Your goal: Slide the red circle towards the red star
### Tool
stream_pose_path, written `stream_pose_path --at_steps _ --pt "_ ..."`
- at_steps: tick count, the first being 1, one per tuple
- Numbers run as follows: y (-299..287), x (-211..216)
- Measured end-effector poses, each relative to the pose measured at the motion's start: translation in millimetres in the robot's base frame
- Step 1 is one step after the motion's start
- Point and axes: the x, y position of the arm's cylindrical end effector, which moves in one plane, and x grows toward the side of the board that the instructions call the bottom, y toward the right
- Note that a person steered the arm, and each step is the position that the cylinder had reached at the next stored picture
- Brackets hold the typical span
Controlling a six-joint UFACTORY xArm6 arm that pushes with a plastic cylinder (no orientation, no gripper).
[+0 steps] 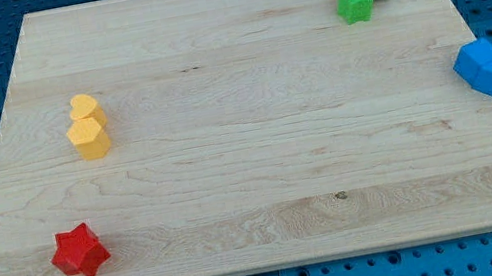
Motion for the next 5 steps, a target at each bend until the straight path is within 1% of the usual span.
stream_pose_path --at_steps 1,2,3,4,5 --pt "-37 -1" --pt "-100 -1" --pt "-96 -7" --pt "-57 -23" --pt "-59 -44"
